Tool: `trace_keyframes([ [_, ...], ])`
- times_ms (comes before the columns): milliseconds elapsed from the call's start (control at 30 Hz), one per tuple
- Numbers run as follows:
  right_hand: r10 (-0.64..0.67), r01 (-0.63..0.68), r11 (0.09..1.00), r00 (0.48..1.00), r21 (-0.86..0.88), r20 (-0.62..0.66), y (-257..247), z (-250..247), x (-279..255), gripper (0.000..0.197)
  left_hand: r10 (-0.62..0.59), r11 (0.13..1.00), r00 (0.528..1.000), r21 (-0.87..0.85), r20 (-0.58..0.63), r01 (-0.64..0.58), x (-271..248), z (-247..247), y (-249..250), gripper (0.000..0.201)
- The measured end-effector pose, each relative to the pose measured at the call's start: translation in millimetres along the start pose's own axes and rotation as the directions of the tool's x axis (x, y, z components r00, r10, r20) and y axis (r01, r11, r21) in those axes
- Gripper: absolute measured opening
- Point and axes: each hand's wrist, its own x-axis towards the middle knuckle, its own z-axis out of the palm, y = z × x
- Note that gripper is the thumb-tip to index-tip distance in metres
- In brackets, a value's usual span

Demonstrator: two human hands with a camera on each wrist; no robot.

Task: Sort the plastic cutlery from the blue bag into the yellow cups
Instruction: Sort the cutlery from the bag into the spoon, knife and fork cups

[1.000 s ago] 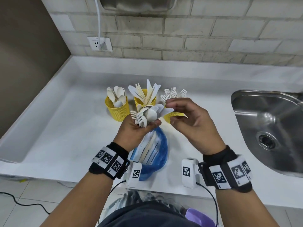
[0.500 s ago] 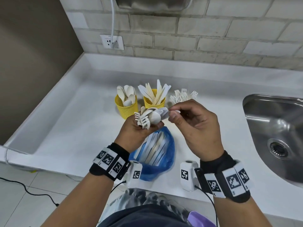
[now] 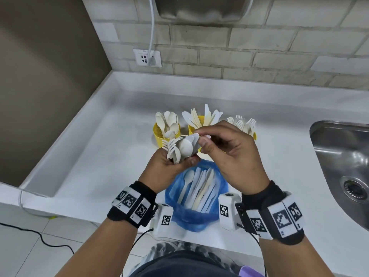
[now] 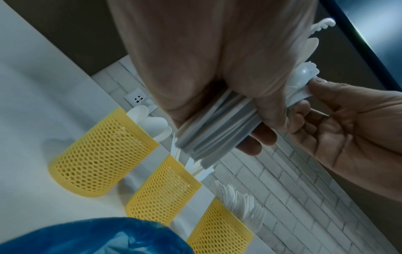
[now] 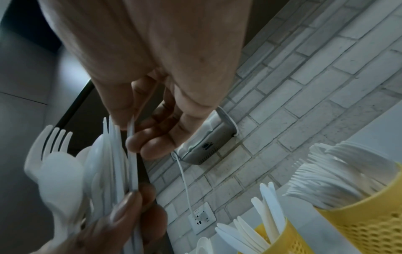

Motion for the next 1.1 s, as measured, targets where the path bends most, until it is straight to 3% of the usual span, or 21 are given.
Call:
trace_keyframes([
  [167,-0.028,0.034,0.998,0.994,-0.054,0.108,-4,12,14,0.022,-0.050,0.998,0.997,-0.020,0.063,0.052,0,-22,-2,0.023],
  [300,-0.034,0.036,0.998,0.999,-0.056,0.042,-1,21,23,0.012,-0.083,0.997,0.994,-0.001,0.076,0.083,3,-35,-8,0.020],
  [533,-0.020,0.018,1.000,0.995,-0.025,-0.095,-1,40,27,0.013,-0.105,0.994,0.994,0.021,0.035,0.104,1,-48,-21,0.012],
  [700,0.089,-0.089,0.994,0.996,-0.064,0.005,4,41,30,0.023,-0.108,0.994,0.992,0.001,0.067,0.109,2,-47,-22,0.030],
  [933,0.071,-0.055,0.973,0.995,-0.224,0.064,24,40,41,0.033,-0.125,0.992,0.988,0.008,0.085,0.125,11,-44,-28,0.029],
  [1000,0.061,-0.061,0.975,0.998,-0.215,-0.006,26,40,42,0.029,-0.136,0.991,0.987,0.012,0.086,0.135,11,-44,-26,0.026],
  [1100,0.132,-0.152,0.986,0.966,-0.074,-0.221,27,37,47,0.024,-0.153,0.985,0.986,0.085,0.072,0.147,10,-52,-28,0.005],
])
